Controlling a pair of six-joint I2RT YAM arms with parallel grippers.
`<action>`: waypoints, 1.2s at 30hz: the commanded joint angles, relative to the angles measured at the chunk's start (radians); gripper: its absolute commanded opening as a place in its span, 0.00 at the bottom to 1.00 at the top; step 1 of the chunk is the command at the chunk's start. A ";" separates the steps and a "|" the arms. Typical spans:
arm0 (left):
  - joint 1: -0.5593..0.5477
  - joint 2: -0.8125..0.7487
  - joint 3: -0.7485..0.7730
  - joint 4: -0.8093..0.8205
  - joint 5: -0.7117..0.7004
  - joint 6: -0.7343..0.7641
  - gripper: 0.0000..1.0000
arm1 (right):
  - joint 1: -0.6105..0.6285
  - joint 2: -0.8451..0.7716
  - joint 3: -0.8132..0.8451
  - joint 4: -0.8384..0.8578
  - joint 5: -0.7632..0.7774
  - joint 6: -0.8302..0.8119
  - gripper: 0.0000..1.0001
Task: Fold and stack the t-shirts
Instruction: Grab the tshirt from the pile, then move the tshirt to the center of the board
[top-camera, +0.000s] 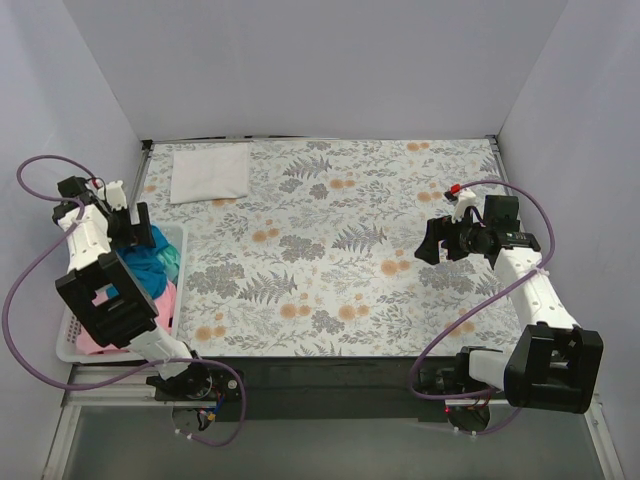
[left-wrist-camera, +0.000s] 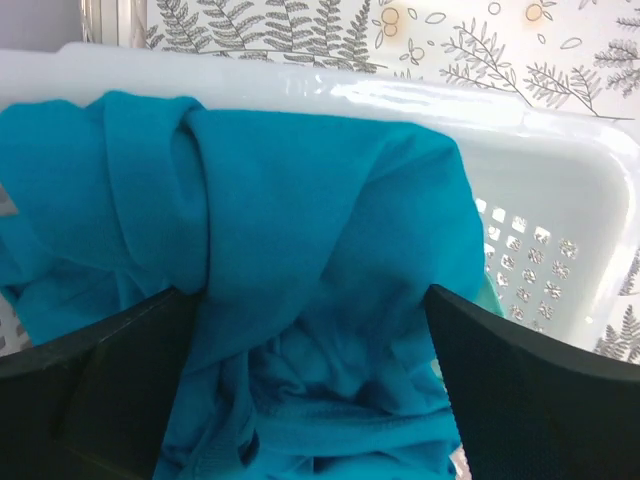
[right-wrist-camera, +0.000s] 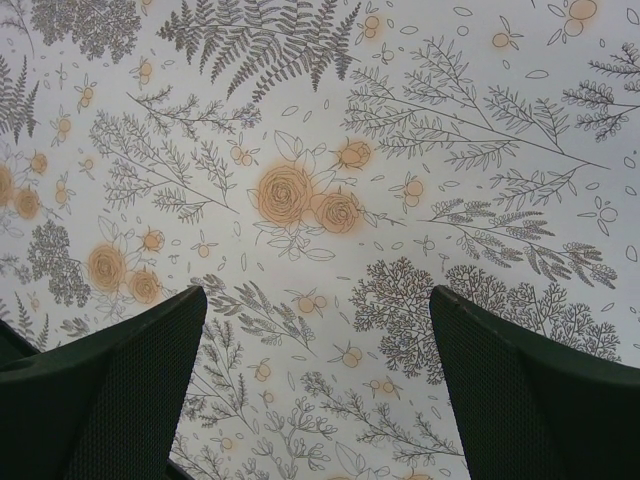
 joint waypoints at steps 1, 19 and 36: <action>0.002 0.007 -0.019 0.082 -0.020 0.030 0.93 | 0.003 0.012 0.028 0.010 -0.022 -0.010 0.99; -0.292 -0.200 0.379 -0.050 0.129 -0.056 0.00 | 0.003 0.021 0.045 0.010 -0.055 0.002 0.98; -1.016 -0.022 0.821 0.229 0.289 -0.404 0.00 | -0.021 -0.047 0.043 -0.024 -0.091 -0.044 0.98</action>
